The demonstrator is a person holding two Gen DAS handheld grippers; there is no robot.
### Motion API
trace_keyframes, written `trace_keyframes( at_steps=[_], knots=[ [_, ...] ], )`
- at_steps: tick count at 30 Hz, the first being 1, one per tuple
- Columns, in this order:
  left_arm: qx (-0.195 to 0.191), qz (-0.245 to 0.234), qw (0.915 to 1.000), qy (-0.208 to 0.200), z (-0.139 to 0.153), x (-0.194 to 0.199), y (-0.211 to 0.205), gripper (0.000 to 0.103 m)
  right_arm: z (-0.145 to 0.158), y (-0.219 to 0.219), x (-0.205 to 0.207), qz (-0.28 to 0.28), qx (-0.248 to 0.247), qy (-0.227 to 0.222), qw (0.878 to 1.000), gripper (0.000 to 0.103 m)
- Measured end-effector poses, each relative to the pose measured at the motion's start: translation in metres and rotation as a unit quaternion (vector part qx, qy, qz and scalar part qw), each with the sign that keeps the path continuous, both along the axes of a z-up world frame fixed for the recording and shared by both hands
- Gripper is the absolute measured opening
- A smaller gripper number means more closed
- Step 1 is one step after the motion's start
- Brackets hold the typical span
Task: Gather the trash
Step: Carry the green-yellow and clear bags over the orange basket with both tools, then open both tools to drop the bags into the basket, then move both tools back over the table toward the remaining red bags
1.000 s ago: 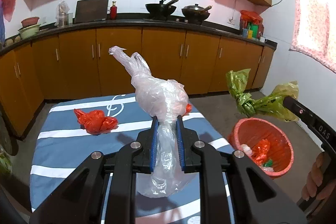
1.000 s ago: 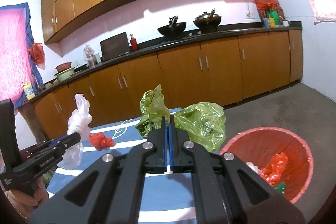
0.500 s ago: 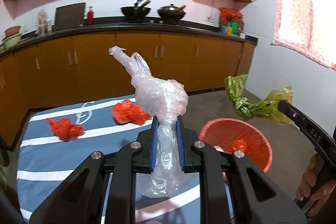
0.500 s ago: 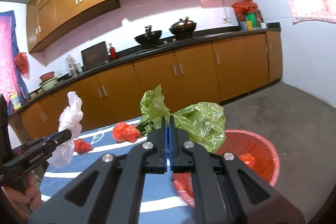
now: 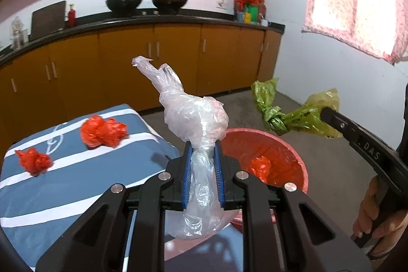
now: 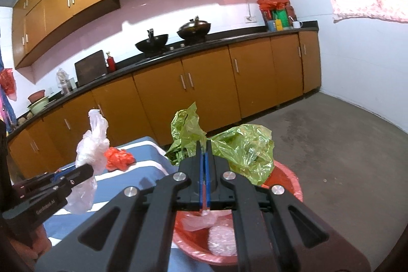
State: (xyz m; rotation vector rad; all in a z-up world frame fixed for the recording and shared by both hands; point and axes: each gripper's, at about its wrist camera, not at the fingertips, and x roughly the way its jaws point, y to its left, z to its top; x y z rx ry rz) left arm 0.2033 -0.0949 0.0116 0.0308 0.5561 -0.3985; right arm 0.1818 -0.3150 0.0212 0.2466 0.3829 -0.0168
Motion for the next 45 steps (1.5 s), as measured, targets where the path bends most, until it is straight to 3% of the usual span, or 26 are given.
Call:
trace_keyframes(
  at_steps=[19, 36, 40, 41, 43, 45],
  knots=[
    [0.024, -0.060, 0.9973, 0.036, -0.038, 0.019, -0.066, 0.017, -0.037, -0.037, 0.025, -0.027, 0.009, 0.037, 0.999, 0.003],
    [0.035, -0.089, 0.9940, 0.053, -0.056, 0.027, -0.090, 0.019, -0.050, -0.040, 0.036, -0.032, 0.016, 0.046, 0.998, 0.003],
    [0.034, -0.090, 0.9935, 0.060, -0.063, 0.030, -0.093, 0.031, -0.055, -0.038, 0.039, -0.023, 0.020, 0.052, 0.998, 0.009],
    [0.033, -0.090, 0.9935, 0.060, -0.064, 0.030, -0.092, 0.034, -0.057, -0.038, 0.040, -0.020, 0.022, 0.054, 0.998, 0.014],
    [0.031, -0.088, 0.9936, 0.064, -0.066, 0.031, -0.090, 0.036, -0.060, -0.037, 0.040, -0.019, 0.022, 0.057, 0.998, 0.025],
    [0.028, -0.085, 0.9938, 0.066, -0.067, 0.032, -0.087, 0.036, -0.060, -0.035, 0.040, -0.018, 0.019, 0.058, 0.998, 0.026]
  ],
)
